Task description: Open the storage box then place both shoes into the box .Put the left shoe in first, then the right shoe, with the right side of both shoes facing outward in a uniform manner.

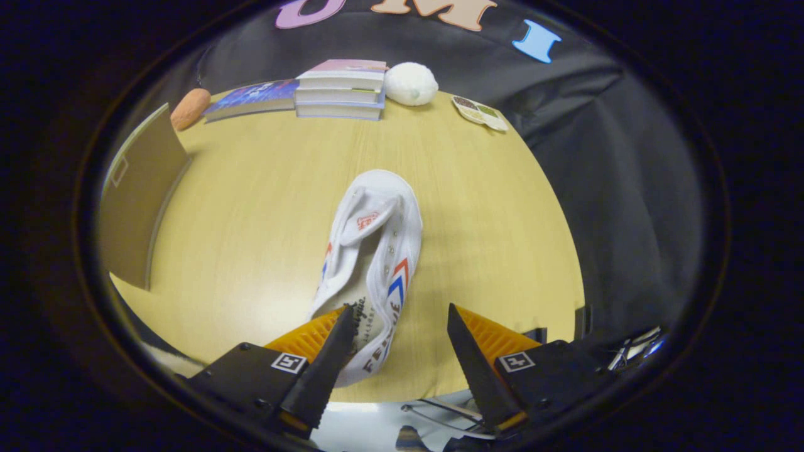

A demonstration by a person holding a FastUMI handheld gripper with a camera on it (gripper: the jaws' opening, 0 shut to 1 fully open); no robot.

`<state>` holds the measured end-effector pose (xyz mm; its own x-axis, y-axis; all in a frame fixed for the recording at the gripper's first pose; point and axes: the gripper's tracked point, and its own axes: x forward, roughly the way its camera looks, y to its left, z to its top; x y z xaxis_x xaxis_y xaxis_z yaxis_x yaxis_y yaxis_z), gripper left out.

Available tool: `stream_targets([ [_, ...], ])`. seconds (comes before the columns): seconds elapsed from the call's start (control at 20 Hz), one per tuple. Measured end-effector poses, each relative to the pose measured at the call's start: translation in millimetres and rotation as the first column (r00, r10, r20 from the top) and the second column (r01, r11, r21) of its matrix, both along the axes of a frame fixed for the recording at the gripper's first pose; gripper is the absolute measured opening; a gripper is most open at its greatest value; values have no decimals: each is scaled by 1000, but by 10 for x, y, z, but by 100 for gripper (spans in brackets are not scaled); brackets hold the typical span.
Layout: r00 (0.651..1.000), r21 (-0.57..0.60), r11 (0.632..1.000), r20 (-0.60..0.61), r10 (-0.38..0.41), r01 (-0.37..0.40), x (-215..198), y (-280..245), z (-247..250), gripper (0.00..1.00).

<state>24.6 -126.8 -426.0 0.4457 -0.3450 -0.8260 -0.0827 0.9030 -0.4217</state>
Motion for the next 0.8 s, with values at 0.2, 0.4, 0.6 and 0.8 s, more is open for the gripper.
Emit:
stream_targets([
  [0.2, 999, -29, 999, 45, -19, 20, 258, -195, -30, 81],
  [0.4, 998, 50, 998, 37, -45, 43, 482, -184, -193, 52],
  [0.6, 993, 142, 984, 36, -111, 105, 513, -123, -274, 19],
  [0.8, 959, 273, 924, 14, -282, 268, 470, -157, -293, 5],
])
